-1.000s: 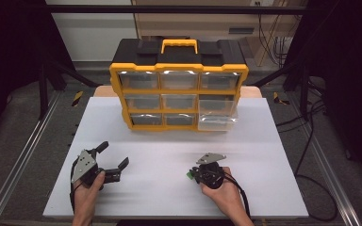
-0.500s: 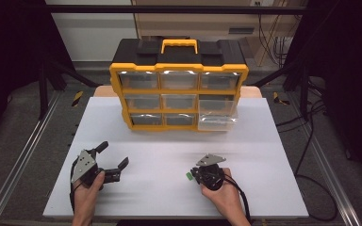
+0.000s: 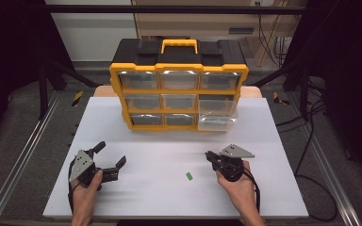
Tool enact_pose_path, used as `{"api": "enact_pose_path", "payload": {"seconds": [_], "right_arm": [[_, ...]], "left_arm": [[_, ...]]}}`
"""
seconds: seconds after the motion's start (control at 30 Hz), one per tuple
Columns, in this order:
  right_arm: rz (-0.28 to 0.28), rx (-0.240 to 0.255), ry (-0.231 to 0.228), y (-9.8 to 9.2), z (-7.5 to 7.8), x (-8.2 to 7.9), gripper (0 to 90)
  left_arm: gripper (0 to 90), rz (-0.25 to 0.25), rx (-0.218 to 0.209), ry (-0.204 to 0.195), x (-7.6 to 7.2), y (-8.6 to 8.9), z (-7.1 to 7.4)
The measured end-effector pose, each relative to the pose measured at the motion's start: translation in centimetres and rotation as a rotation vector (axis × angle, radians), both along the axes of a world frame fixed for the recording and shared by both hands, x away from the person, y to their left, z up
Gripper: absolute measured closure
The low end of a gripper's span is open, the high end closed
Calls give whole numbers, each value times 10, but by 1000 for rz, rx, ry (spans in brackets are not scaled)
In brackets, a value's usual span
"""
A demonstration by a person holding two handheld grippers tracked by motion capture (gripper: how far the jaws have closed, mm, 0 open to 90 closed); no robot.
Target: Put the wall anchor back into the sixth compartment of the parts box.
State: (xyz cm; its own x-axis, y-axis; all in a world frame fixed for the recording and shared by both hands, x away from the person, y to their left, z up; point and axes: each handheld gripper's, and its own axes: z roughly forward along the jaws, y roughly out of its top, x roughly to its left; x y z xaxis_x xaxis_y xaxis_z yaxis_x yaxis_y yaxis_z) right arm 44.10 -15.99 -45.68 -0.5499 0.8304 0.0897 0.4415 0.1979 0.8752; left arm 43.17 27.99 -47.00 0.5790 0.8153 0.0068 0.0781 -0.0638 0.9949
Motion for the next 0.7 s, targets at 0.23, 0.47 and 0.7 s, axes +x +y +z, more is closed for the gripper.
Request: {"api": "enact_pose_path", "payload": {"seconds": [0.23,0.47,0.7], "right_arm": [[-43,20,-52,-13,5,-10,846],[-75,32,-85,-29,17,-13,846],[-122,53,-119,-55,35,-21,846]], "left_arm": [[18,4,2,3,2,1,-1],[18,9,13,-1,2,1,0],[18,12,7,-1,1,3,-1]]}}
